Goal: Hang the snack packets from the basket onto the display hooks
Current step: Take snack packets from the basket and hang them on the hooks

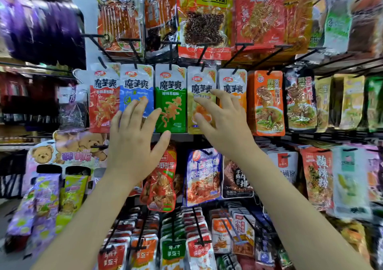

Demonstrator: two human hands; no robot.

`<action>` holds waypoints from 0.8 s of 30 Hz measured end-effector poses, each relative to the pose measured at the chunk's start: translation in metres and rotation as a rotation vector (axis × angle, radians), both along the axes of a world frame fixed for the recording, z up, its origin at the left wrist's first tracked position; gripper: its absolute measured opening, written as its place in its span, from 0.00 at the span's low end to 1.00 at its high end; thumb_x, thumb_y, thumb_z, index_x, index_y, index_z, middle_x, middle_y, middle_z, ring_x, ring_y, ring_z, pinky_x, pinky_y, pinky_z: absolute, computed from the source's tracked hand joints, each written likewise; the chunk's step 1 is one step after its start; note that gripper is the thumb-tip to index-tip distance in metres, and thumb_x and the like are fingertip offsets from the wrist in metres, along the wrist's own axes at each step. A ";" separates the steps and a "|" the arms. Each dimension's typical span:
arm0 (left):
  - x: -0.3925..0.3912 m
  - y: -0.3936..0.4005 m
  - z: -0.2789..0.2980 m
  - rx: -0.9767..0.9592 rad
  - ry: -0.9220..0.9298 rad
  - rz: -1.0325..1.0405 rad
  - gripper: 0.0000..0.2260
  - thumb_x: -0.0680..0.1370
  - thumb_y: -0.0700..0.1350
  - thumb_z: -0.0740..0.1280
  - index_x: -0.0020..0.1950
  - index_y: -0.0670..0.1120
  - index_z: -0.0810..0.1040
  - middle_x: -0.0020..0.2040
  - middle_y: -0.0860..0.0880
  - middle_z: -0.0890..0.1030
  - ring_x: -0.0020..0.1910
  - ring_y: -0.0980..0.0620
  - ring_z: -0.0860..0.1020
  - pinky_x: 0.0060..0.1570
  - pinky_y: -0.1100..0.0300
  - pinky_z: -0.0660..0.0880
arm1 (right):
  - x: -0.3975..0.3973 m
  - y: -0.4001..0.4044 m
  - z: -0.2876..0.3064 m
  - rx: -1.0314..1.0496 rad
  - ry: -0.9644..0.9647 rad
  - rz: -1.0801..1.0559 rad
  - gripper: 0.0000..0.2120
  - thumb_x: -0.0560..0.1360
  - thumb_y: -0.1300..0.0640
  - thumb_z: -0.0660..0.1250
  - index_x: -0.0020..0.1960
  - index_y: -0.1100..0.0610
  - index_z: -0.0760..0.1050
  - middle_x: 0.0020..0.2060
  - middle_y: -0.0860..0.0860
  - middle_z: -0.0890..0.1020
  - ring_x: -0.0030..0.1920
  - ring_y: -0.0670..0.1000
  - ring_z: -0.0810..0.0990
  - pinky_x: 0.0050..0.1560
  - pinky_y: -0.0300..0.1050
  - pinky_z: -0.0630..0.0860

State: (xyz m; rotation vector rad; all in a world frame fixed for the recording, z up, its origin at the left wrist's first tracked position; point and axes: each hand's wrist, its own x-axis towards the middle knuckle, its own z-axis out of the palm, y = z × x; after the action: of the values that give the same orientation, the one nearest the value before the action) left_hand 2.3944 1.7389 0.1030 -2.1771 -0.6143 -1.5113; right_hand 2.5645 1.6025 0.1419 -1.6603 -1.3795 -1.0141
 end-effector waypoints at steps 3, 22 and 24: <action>-0.001 0.002 0.000 0.024 0.008 -0.007 0.27 0.82 0.59 0.55 0.73 0.44 0.74 0.76 0.40 0.68 0.77 0.40 0.63 0.74 0.40 0.59 | 0.000 0.003 -0.002 -0.025 0.012 -0.020 0.21 0.81 0.43 0.58 0.72 0.45 0.73 0.74 0.52 0.67 0.76 0.57 0.59 0.70 0.63 0.61; 0.080 -0.092 0.016 -0.039 0.110 -0.375 0.24 0.80 0.58 0.58 0.70 0.47 0.77 0.67 0.47 0.78 0.67 0.45 0.73 0.68 0.46 0.65 | 0.081 -0.094 -0.011 0.252 0.176 -0.048 0.16 0.81 0.56 0.65 0.67 0.58 0.76 0.61 0.55 0.74 0.64 0.55 0.71 0.61 0.39 0.64; 0.099 -0.111 0.016 -0.191 0.106 -0.501 0.23 0.80 0.57 0.59 0.71 0.48 0.76 0.67 0.49 0.78 0.68 0.49 0.73 0.69 0.49 0.66 | 0.099 -0.106 -0.014 0.260 0.218 -0.053 0.15 0.81 0.58 0.66 0.66 0.58 0.76 0.60 0.55 0.76 0.64 0.58 0.73 0.61 0.45 0.69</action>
State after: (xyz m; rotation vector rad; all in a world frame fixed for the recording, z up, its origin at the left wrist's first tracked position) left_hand 2.4930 1.6277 0.1186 -2.6819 -0.1855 -1.6068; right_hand 2.6635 1.4967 0.1281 -1.5671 -1.0210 -0.9658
